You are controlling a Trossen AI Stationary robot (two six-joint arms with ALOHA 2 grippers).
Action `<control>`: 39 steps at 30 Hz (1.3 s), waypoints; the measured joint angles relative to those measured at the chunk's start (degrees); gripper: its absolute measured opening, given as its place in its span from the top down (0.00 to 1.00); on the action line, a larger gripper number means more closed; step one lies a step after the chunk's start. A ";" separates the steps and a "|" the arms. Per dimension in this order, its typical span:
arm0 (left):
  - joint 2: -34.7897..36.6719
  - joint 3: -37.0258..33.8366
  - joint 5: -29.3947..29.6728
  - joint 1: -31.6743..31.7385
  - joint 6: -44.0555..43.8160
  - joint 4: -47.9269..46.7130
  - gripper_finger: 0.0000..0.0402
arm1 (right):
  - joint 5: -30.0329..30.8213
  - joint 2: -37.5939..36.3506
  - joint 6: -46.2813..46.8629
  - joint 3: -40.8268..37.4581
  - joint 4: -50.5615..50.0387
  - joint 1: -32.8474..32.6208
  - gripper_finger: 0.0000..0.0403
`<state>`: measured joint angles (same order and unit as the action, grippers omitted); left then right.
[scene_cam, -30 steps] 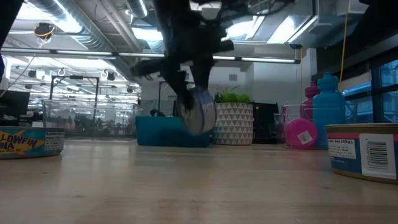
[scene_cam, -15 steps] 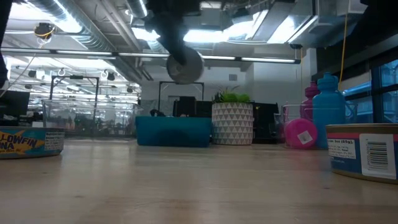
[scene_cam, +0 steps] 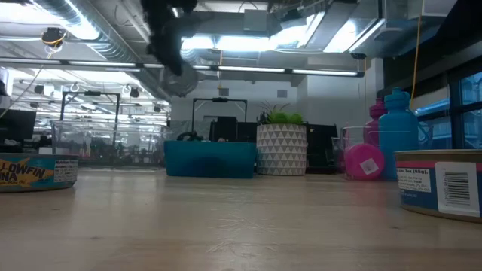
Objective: Pick & Place Food Item
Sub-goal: Put the blue tuna can into the left transparent bin
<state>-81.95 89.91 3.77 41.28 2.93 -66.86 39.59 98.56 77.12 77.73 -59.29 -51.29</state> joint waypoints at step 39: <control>7.53 -41.49 -22.99 23.73 -17.34 25.61 0.69 | 0.48 0.04 0.21 0.00 0.59 -0.95 0.15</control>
<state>-74.42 48.43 -19.22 65.01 -14.41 -41.26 40.07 98.61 77.33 77.73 -58.70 -52.24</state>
